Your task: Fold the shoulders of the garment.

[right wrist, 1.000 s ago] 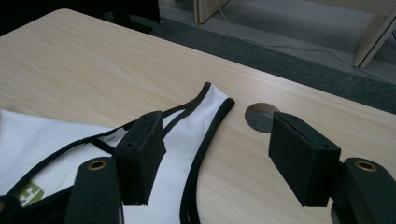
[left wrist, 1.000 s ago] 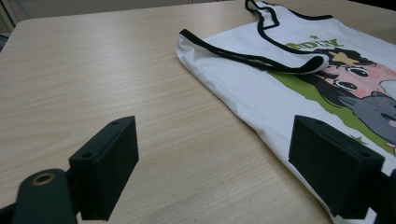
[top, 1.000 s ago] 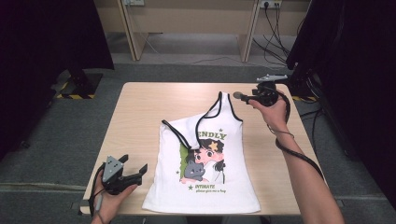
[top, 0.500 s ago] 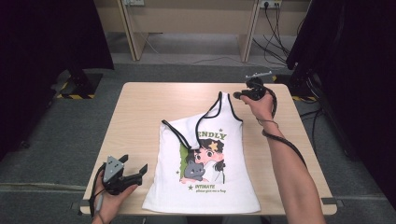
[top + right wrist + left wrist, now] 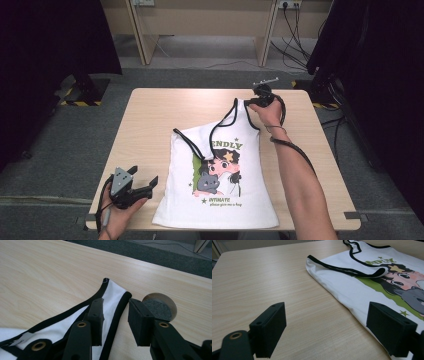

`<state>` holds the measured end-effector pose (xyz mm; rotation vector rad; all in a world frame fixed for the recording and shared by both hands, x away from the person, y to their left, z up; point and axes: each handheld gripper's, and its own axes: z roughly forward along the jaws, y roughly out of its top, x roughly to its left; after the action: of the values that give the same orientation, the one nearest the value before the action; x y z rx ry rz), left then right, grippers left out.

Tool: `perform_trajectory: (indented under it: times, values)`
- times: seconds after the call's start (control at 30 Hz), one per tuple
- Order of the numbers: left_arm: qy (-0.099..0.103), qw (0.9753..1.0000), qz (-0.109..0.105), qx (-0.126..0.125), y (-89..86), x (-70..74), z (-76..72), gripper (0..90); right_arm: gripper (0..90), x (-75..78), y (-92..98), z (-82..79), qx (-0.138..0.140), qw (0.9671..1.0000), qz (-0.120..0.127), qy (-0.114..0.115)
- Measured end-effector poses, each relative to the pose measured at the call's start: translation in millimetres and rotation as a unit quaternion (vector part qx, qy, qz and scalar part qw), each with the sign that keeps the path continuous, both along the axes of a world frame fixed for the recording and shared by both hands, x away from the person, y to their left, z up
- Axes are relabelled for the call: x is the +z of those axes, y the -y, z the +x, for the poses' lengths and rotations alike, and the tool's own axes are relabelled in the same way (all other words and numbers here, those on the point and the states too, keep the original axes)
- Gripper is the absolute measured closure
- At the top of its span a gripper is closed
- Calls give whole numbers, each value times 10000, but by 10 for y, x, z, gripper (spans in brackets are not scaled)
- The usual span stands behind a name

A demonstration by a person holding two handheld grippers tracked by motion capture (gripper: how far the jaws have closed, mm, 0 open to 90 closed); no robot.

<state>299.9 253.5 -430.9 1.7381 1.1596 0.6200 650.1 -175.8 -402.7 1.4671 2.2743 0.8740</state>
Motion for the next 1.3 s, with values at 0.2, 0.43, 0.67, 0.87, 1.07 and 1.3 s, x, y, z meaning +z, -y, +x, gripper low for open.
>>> perform_trajectory:
  times: [0.2, 0.43, 0.67, 0.87, 1.07, 1.3]
  values:
    - [-12, 10000, -6, -1, -3, 0, 2, 156, 664, -116, -25, 38, -54, 9999, -63, -80]
    - [-17, 10000, 55, -54, 13, 0, 5, 154, 621, -189, -53, 75, -107, 9998, -66, -170]
    - [-16, 10000, 60, -76, 13, 0, 5, 154, 594, -265, -127, 72, -2, 9994, -262, -214]
    - [-20, 9999, 68, -94, 17, 0, 7, 154, 677, -282, -152, 57, 74, 9993, -328, -157]
    - [-13, 9999, 58, -99, 14, 0, 5, 154, 825, -289, -180, 42, 27, 9997, -169, -183]
    - [-19, 9999, 51, -90, 12, 0, 6, 154, 853, -260, -128, 18, -28, 9994, 279, -221]
